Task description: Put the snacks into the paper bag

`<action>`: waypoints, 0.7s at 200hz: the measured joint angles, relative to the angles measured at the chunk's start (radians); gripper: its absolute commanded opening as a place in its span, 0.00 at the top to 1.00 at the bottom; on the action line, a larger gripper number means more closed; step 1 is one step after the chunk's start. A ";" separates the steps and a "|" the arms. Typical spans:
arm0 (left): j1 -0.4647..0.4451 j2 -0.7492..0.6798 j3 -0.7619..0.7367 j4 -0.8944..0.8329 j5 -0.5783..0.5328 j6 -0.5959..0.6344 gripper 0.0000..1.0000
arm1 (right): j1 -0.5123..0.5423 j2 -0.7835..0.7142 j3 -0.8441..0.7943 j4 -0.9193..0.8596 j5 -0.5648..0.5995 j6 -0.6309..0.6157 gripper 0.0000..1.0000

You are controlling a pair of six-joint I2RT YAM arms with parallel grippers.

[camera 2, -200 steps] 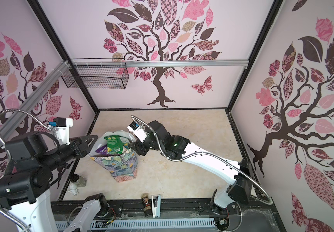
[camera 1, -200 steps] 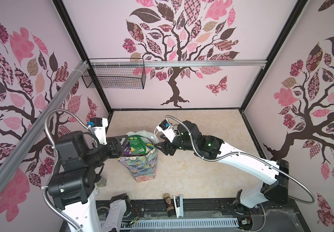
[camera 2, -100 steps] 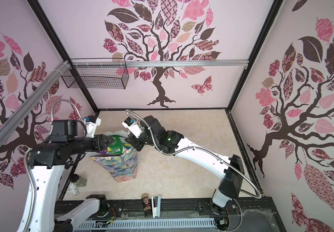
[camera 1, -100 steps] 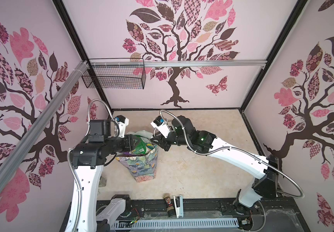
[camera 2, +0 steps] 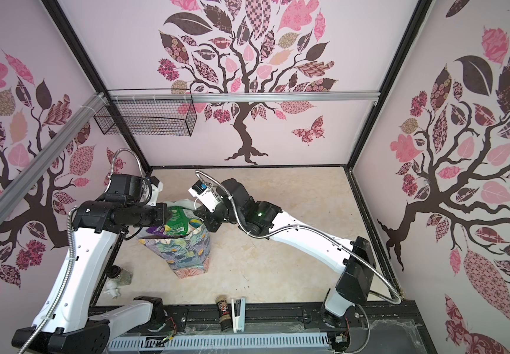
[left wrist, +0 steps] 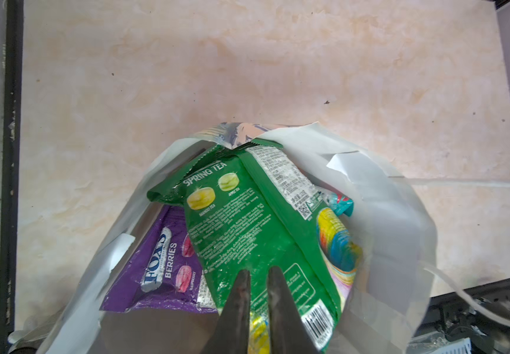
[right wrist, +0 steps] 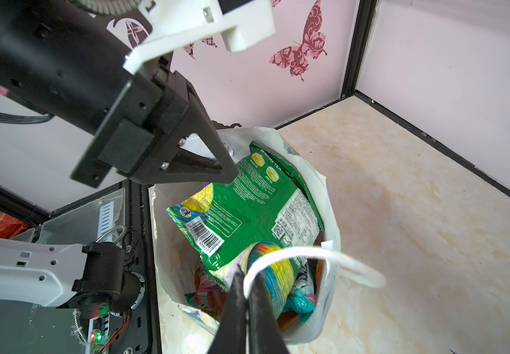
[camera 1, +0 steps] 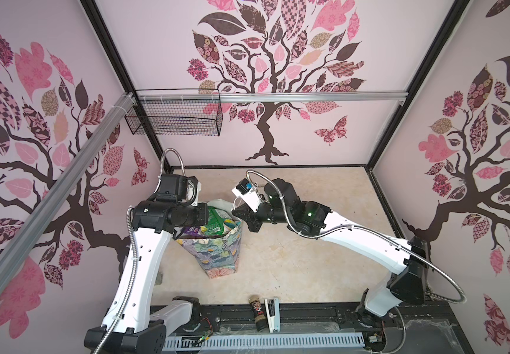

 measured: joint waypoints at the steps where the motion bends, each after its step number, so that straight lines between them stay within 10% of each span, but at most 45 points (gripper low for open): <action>1: 0.000 0.000 -0.001 0.000 -0.002 0.000 0.87 | 0.000 0.000 0.000 0.000 0.000 0.000 1.00; 140: -0.003 0.042 -0.179 0.076 -0.027 -0.003 0.89 | 0.000 -0.011 -0.014 0.011 0.004 0.000 1.00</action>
